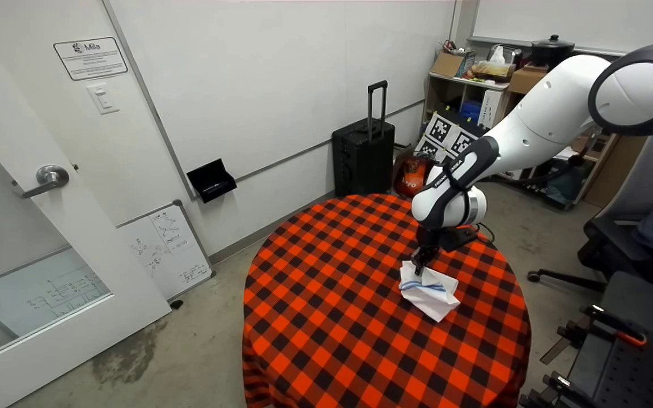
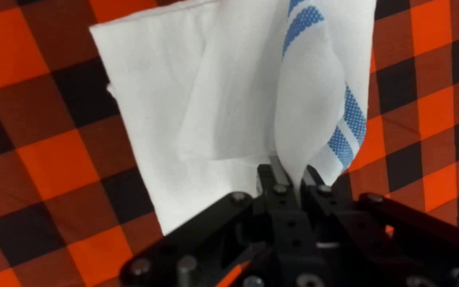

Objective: Fold the towel three times over.

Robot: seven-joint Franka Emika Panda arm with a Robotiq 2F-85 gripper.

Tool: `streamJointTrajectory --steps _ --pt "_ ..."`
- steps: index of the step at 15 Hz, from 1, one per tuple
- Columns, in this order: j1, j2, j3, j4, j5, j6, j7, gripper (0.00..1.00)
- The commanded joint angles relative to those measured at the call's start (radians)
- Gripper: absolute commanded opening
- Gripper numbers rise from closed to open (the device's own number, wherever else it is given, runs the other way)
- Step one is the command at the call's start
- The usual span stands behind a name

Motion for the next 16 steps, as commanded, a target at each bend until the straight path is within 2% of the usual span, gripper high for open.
streamJointTrajectory --steps 1,6,7,8,16 --pt "0.05 0.002 -0.047 0.002 -0.044 0.021 0.091 0.02" --pt "0.1 0.003 -0.096 0.002 -0.08 0.028 0.185 0.02" --pt "0.119 0.002 -0.116 0.001 -0.088 0.027 0.216 0.31" --pt "0.124 0.002 -0.122 0.002 -0.092 0.023 0.229 0.32" --pt "0.172 0.008 -0.168 0.004 -0.127 0.044 0.305 0.89"
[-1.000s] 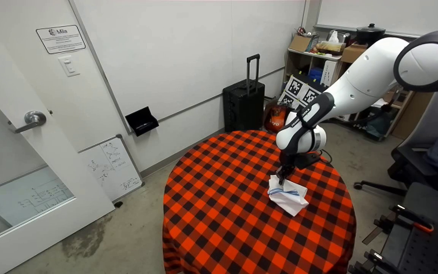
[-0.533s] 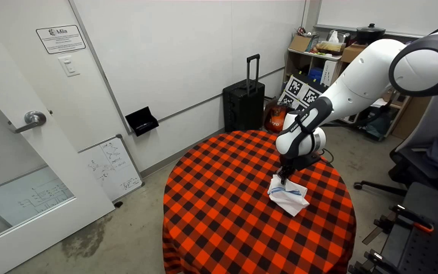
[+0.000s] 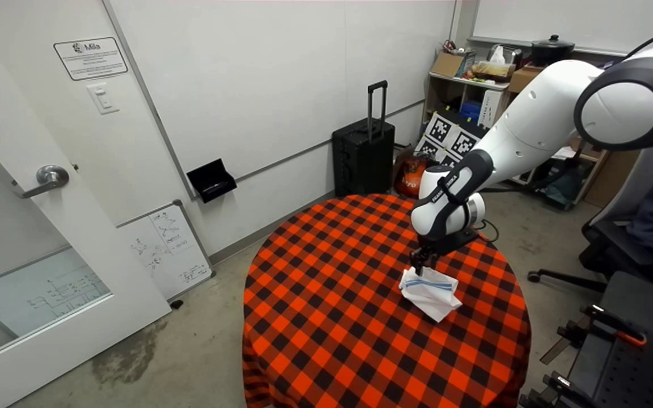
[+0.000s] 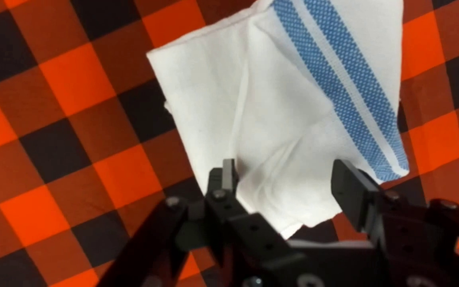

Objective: Fold the towel three times over.

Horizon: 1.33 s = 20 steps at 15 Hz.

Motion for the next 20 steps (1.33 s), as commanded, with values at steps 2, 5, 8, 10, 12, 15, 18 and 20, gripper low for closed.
streamJointTrajectory --steps 2,5,8,10,12,15,18,20 --pt "0.063 0.013 -0.063 0.002 -0.044 0.069 0.09 0.99" --pt "0.089 0.033 -0.09 0.002 -0.048 0.184 0.139 1.0" --pt "0.094 0.056 -0.091 0.005 -0.045 0.306 0.148 1.0" --pt "0.115 0.071 -0.112 0.004 -0.043 0.363 0.169 1.0" --pt "0.063 -0.102 -0.132 -0.164 -0.051 0.395 0.122 1.0" --pt "0.066 -0.228 -0.191 -0.277 -0.077 0.389 0.104 1.0" --pt "-0.012 -0.401 -0.161 -0.387 -0.132 0.332 0.009 1.0" --pt "-0.118 -0.51 -0.065 -0.448 -0.15 0.274 -0.105 1.0"
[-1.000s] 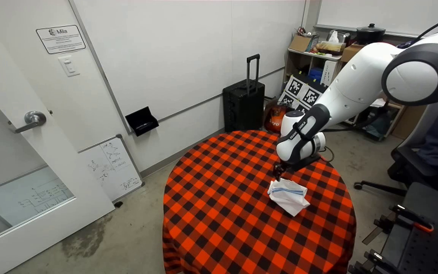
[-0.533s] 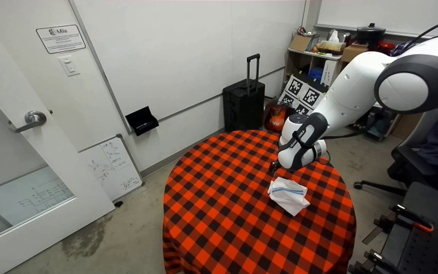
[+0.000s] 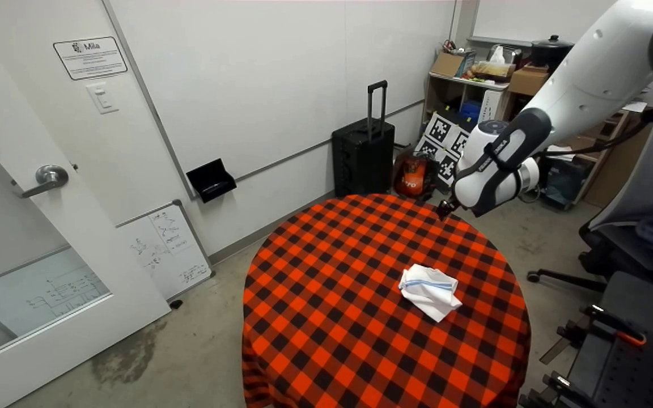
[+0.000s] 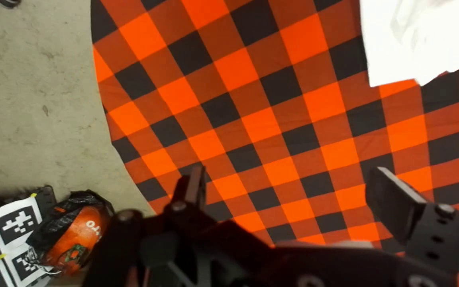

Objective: Fold the towel three times over.

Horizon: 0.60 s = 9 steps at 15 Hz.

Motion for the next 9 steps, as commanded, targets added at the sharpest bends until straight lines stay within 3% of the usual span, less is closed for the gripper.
streamJointTrajectory --steps 1,3,4,9 --pt "-0.171 -0.252 0.159 -0.174 -0.036 -0.126 -0.192 1.0" --pt "-0.235 -0.369 0.216 -0.234 -0.004 -0.25 -0.311 1.0" --pt "-0.234 -0.427 0.207 -0.257 -0.004 -0.332 -0.351 1.0" --pt "-0.144 -0.727 0.086 -0.376 -0.146 -0.706 -0.418 1.0"
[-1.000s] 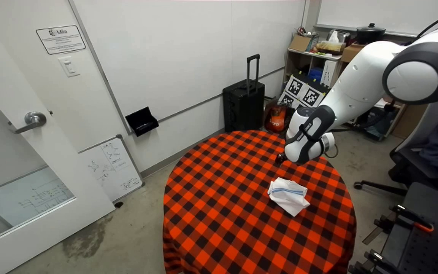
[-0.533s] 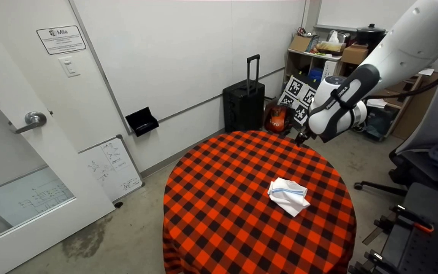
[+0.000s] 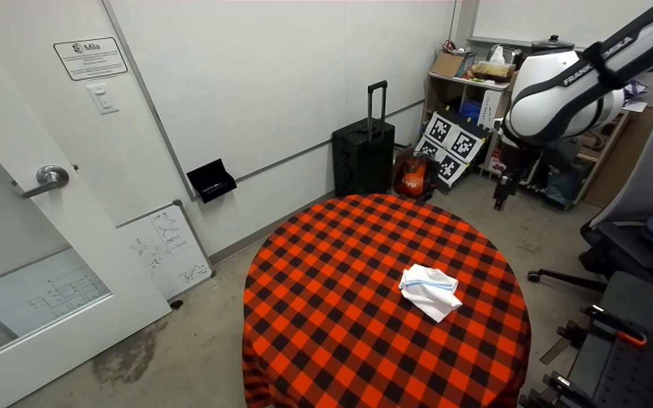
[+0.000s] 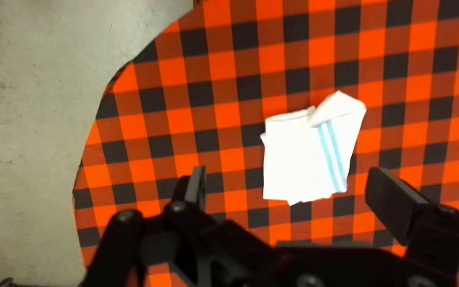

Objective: Fold the towel three times over.

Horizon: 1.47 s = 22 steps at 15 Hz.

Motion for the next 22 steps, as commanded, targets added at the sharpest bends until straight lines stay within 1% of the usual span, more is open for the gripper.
streamJointTrajectory --steps 1,3,4,6,8,10,11,14,22 --pt "0.066 -0.257 -0.06 -0.135 -0.087 -0.205 -0.042 1.0" --pt "0.107 -0.375 -0.067 -0.18 -0.05 -0.296 -0.079 1.0" --pt "0.135 -0.434 -0.072 -0.196 0.009 -0.329 -0.097 1.0" --pt "0.189 -0.523 -0.087 -0.216 0.079 -0.368 -0.088 1.0" --pt "0.233 -0.598 -0.096 -0.225 0.137 -0.378 -0.046 1.0" --pt "0.259 -0.652 -0.101 -0.233 0.164 -0.359 0.002 1.0" --pt "0.26 -0.577 -0.108 -0.199 0.119 -0.358 -0.019 1.0" --pt "0.275 -0.636 -0.112 -0.215 0.13 -0.358 0.004 1.0" --pt "0.274 -0.641 -0.116 -0.225 0.13 -0.358 0.005 1.0"
